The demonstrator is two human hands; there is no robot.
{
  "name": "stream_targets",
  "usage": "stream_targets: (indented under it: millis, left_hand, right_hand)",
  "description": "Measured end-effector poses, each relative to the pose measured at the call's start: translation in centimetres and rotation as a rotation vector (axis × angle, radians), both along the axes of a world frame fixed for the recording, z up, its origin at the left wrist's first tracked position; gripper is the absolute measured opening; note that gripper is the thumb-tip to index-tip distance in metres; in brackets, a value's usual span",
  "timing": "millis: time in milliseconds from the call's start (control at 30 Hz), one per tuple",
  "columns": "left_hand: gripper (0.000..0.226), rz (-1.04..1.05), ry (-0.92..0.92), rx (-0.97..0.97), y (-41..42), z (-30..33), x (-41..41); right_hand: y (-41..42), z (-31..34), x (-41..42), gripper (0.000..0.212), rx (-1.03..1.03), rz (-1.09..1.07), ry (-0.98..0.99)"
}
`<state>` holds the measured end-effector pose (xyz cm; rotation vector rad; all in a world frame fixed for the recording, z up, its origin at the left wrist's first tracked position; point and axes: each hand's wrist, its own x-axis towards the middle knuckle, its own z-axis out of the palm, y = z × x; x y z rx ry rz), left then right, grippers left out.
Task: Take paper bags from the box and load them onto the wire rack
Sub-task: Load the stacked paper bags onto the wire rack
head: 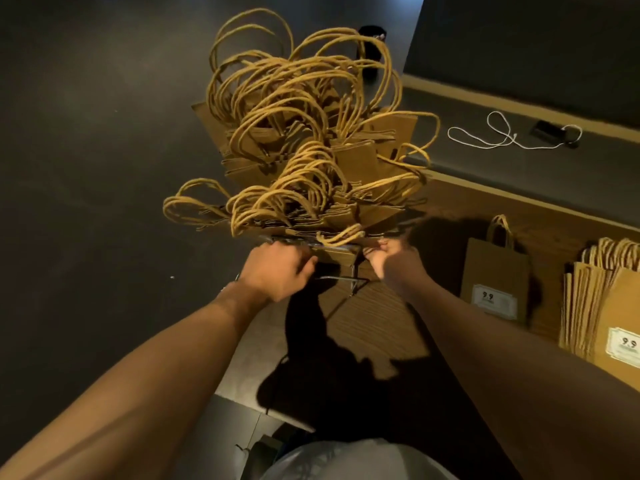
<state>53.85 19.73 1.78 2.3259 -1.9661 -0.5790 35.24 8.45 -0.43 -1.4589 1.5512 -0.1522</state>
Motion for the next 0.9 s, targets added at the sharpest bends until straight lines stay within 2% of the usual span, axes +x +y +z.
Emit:
stream_targets:
  millis: [133, 300, 433, 500, 600, 733, 833, 900]
  left_hand:
    - [0.026, -0.105, 0.101, -0.054, -1.5, 0.8, -4.3]
    - [0.023, -0.077, 0.251, -0.024, -4.7, 0.6, -10.8]
    - [0.010, 0.071, 0.433, 0.067, -7.2, -0.7, -16.0]
    - [0.017, 0.158, 0.518, 0.142, -8.6, -1.6, -18.3]
    - [0.042, 0.329, 0.636, 0.291, -10.5, -2.7, -21.5]
    - [0.046, 0.393, 0.560, 0.381, -12.0, -4.7, -24.9]
    - [0.066, 0.396, 0.544, 0.425, -12.7, -6.1, -26.9]
    - [0.055, 0.400, 0.569, 0.443, -13.1, -7.2, -28.1]
  right_hand:
    - [-0.5, 0.8, -3.0, 0.030, -0.075, 0.026, -0.039]
    - [-1.7, 1.1, -8.3, 0.026, -0.096, -0.059, -0.004]
    - [-2.3, 0.7, -13.8, 0.029, -0.080, -0.158, 0.071]
    - [-2.4, 0.3, -16.5, 0.031, -0.056, -0.216, 0.094]
    - [-2.8, -0.8, -20.1, 0.028, -0.018, -0.303, 0.122]
    - [-3.6, -2.2, -23.8, 0.035, 0.059, -0.400, 0.126]
    - [-3.9, -3.3, -25.6, 0.051, 0.176, -0.483, 0.064]
    - [-4.3, -4.4, -26.4, 0.052, 0.240, -0.513, 0.042]
